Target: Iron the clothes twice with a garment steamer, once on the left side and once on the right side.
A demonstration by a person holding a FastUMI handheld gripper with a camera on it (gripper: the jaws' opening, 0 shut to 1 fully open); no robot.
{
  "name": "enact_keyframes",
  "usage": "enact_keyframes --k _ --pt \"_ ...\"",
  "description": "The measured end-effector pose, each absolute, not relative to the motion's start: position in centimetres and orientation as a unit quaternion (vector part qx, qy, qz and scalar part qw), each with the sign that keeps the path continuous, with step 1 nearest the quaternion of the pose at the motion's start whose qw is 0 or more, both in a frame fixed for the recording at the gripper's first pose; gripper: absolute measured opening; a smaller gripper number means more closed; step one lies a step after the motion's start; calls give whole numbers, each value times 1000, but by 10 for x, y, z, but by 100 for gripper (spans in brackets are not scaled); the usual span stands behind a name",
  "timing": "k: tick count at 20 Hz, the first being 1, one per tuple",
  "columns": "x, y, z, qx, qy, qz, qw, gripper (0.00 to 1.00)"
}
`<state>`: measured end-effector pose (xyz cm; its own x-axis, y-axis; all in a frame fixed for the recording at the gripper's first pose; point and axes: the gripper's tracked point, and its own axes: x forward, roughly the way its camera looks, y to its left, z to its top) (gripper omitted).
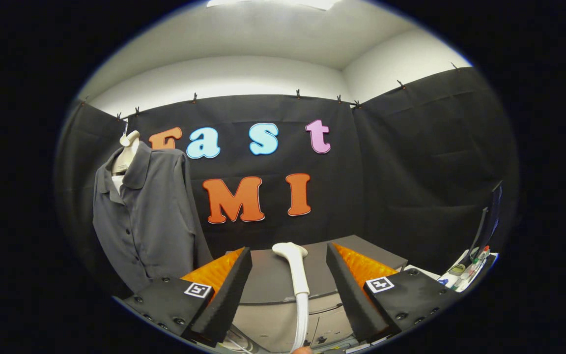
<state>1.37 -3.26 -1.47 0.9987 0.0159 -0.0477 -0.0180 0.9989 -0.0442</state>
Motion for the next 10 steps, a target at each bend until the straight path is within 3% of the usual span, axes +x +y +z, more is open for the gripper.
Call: enact_keyframes --k 10 --pt "18 -56 -11 -27 16 -15 999 98"
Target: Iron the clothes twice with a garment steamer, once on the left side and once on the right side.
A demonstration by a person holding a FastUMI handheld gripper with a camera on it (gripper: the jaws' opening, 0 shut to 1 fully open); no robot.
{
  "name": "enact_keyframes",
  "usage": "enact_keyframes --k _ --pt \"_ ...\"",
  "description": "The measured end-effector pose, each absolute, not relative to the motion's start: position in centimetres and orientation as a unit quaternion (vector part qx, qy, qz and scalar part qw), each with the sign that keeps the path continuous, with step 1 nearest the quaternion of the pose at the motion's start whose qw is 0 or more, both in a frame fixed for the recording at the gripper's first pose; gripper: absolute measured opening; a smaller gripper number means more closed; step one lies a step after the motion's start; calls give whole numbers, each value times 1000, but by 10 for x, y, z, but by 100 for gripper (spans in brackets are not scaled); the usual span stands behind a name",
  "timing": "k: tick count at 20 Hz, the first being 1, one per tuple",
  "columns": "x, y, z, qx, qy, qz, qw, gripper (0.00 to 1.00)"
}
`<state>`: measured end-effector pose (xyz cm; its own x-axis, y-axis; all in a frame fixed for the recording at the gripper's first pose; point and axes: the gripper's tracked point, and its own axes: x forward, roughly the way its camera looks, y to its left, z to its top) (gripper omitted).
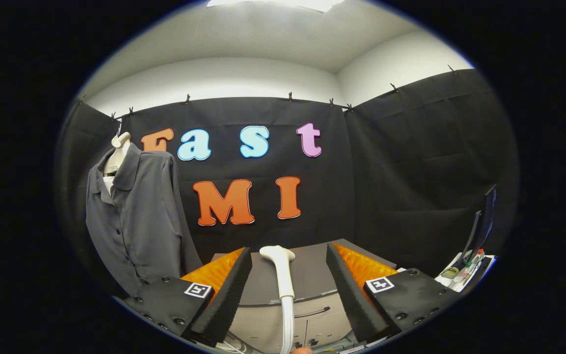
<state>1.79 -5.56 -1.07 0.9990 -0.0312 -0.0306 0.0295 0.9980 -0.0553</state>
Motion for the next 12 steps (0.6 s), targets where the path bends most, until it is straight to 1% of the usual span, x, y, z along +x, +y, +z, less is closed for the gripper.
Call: enact_keyframes --k 6,12 --pt "24 -62 -15 -31 23 -15 999 98" --pt "55 -62 -38 -32 76 -1 997 98"
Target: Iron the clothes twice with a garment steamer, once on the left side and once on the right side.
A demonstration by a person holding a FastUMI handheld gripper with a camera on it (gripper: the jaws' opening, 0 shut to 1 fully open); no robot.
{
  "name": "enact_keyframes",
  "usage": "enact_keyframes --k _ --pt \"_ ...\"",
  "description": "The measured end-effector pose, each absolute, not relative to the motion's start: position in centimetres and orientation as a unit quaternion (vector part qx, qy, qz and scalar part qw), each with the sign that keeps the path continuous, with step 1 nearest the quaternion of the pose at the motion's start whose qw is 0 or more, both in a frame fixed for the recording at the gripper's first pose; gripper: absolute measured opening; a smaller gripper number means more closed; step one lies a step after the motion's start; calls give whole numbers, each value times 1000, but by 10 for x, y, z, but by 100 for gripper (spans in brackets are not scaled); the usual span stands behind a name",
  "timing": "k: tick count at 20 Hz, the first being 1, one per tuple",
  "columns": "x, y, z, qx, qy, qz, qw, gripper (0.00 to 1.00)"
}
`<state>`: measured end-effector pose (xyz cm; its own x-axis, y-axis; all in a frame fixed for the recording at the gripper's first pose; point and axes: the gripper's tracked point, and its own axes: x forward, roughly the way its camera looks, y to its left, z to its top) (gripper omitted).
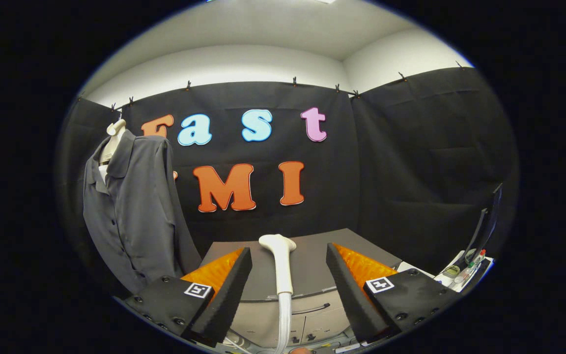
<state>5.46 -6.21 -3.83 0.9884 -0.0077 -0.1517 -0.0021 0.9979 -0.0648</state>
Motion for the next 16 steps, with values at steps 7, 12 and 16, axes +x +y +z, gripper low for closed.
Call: enact_keyframes --k 7,12,16 --pt "133 -65 -93 -42 159 7 986 98" --pt "185 -66 -138 -41 234 4 971 99" --pt "220 -61 -163 -53 269 9 962 98"
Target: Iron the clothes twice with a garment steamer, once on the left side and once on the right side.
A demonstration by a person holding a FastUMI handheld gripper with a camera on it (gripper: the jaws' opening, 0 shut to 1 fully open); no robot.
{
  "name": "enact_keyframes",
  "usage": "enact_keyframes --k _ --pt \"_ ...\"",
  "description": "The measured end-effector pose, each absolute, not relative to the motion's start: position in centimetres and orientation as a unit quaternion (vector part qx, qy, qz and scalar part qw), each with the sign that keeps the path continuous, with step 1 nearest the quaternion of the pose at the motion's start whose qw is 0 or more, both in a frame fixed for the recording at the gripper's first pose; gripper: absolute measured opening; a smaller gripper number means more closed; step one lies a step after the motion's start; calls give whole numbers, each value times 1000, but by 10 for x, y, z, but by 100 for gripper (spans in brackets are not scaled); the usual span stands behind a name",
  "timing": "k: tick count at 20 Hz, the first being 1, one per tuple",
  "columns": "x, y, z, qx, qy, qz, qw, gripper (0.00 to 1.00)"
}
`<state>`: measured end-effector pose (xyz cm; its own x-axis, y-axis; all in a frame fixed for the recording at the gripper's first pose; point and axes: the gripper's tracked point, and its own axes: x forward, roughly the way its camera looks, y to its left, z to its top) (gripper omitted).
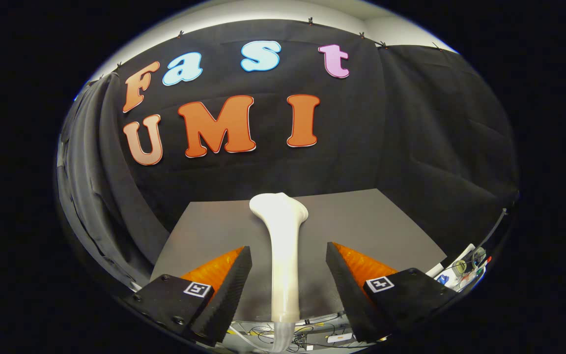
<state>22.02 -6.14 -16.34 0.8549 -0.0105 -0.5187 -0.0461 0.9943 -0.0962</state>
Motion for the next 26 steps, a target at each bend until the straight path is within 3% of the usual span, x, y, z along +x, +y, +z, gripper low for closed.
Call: enact_keyframes --k 6,10,13,16,20,26 --pt "260 -67 -196 -56 325 -1 944 86" --pt "263 -69 -214 -54 359 -1 932 65" --pt "265 -67 -227 -47 379 2 924 64" --pt "267 -64 -232 -43 386 3 921 52" --pt "265 -65 -227 -40 377 1 925 46" --pt "257 -61 -185 -14 318 9 948 46"
